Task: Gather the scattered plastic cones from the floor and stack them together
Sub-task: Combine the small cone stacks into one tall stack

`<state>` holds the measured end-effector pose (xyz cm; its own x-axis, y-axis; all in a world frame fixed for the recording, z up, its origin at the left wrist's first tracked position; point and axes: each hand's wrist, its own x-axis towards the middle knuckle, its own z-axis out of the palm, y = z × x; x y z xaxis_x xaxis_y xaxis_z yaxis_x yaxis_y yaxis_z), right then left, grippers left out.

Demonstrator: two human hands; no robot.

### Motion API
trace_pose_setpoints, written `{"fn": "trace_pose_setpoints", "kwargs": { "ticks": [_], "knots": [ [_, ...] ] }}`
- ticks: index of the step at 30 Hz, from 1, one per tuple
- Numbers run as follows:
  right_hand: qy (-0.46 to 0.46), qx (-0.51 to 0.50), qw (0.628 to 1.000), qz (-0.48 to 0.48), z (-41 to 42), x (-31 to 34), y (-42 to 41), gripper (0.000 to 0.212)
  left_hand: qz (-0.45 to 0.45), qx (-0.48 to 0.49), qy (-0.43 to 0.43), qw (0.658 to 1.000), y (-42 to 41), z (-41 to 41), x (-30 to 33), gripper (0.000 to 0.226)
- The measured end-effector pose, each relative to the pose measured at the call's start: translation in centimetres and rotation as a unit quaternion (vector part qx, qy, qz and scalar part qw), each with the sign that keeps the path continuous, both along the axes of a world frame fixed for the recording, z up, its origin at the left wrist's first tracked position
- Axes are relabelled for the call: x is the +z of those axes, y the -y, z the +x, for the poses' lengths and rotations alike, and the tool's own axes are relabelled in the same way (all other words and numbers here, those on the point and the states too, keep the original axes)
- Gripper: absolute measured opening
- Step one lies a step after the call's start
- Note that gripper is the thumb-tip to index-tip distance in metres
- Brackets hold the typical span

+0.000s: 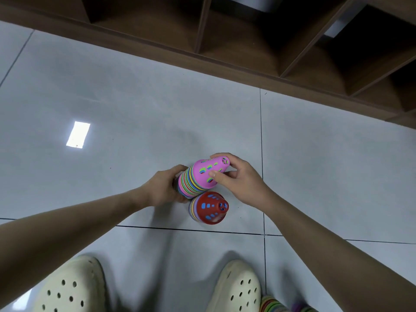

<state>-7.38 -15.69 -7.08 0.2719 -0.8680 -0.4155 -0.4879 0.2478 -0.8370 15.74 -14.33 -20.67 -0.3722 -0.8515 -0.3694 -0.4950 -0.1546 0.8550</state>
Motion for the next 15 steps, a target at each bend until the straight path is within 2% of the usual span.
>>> {"fn": "trace_pose_setpoints", "kwargs": {
  "ticks": [6, 11, 15],
  "knots": [
    [0.037, -0.074, 0.996, 0.021, 0.4, -0.9, 0.6, 0.024, 0.050, 0.026, 0.023, 0.998, 0.5, -0.8, 0.8, 0.078],
    [0.089, -0.106, 0.990, 0.000, 0.7, 1.4, 0.4, 0.030, 0.007, 0.037, 0.066, 0.997, 1.9, -0.5, 4.3, 0.076],
    [0.126, -0.127, 0.982, -0.064, 1.1, 6.6, 0.1, 0.029, -0.064, 0.051, 0.061, 0.995, 2.6, 0.3, 10.6, 0.070]
  ]
}}
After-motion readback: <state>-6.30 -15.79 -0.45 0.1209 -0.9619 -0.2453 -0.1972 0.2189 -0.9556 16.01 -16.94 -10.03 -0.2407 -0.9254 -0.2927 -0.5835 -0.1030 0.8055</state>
